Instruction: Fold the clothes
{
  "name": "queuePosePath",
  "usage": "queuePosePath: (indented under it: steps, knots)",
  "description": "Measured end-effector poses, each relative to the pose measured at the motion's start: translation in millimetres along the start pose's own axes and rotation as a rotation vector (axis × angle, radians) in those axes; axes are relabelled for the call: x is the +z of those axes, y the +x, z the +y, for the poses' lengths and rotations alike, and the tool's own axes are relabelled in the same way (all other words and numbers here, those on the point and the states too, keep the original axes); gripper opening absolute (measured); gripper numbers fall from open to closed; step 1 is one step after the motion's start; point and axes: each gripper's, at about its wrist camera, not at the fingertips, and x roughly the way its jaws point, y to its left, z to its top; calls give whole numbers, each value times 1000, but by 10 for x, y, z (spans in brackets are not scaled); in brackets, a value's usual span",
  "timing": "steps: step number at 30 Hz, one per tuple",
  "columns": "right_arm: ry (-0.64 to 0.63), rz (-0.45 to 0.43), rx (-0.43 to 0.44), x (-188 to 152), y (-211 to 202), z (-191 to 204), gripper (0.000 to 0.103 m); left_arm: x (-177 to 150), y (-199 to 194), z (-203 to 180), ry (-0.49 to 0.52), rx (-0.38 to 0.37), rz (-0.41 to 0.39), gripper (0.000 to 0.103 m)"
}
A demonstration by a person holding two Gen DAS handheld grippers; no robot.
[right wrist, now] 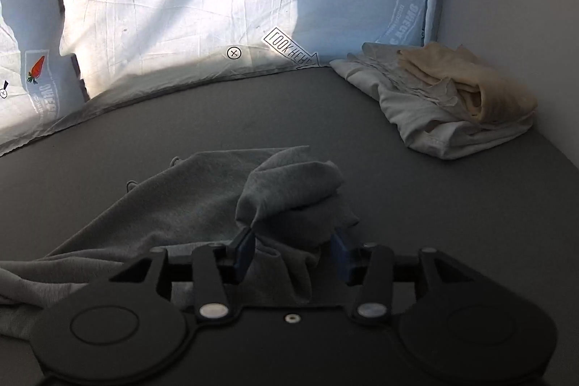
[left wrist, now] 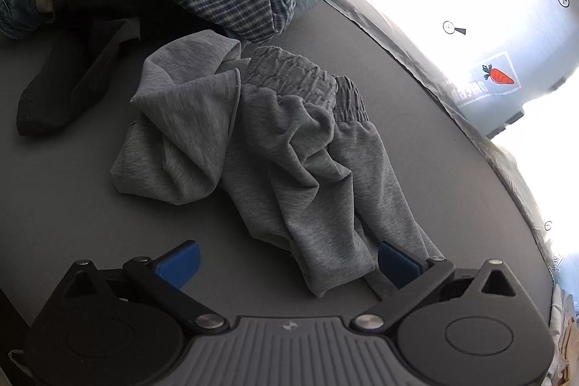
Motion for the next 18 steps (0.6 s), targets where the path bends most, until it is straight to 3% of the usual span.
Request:
queuePosePath:
  steps: [11, 14, 18]
  knots:
    - [142, 52, -10, -12, 146, -31, 69, 189, 290, -105, 119, 20, -1, 95]
    - [130, 66, -30, -8, 186, -29, 71, 230, 368, -124, 133, 18, -3, 86]
    - [133, 106, -47, 30, 304, -77, 70, 315, 449, -140, 125, 10, -3, 66]
